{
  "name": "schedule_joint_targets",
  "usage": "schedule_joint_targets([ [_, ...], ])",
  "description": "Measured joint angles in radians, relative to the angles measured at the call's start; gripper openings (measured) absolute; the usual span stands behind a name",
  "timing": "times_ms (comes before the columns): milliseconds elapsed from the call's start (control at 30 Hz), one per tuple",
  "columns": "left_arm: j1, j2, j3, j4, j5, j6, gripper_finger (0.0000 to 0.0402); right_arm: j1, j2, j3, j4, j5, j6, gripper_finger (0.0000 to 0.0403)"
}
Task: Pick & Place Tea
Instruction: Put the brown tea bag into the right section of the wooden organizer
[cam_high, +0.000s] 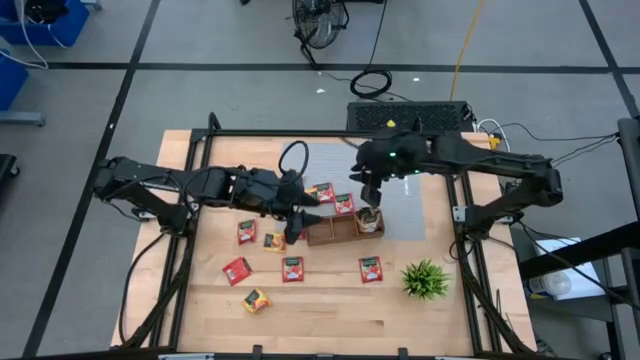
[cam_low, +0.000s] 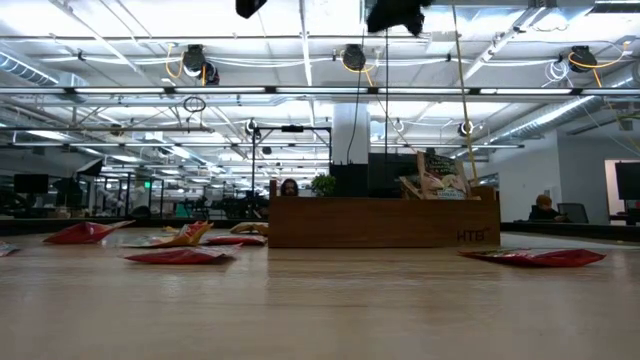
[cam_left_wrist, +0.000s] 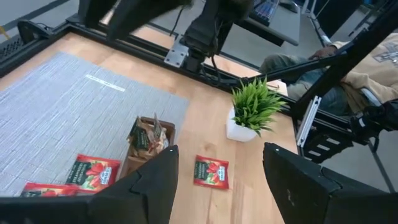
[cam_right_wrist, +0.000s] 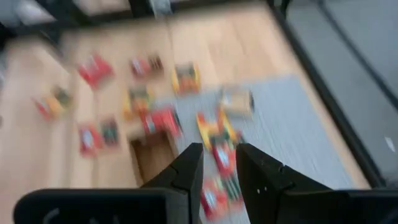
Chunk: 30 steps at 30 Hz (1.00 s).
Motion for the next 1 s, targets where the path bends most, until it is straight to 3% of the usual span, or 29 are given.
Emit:
schedule_joint_targets([
  [200,0.026,0.0,0.0,0.006,0.021,-0.065,0.0234,0.044,-0.056,-0.03,0.225,0.0,0.007,0.0086],
  [400,0.042,0.0,0.0,-0.006,0.059,0.009,0.0234,0.076,-0.081,-0.093,0.342,-0.002,0.024,0.0086],
  [633,0.07,-0.019,0.002,-0.347,-0.17,-0.017,0.0234,0.076,-0.086,-0.113,0.351,-0.001,0.069,0.0086],
  [733,0.102,-0.016,0.001,-0.432,-0.2,-0.018,0.0234,0.076,-0.085,-0.119,0.347,-0.001,0.069,0.0086],
  [867,0.151,-0.017,0.001,-0.498,-0.204,0.117,0.0234,0.076,-0.085,-0.121,0.346,-0.001,0.069,0.0086],
  [1000,0.204,-0.007,0.001,-0.502,-0.205,0.435,0.0234,0.076,-0.085,-0.121,0.345,-0.001,0.069,0.0086],
])
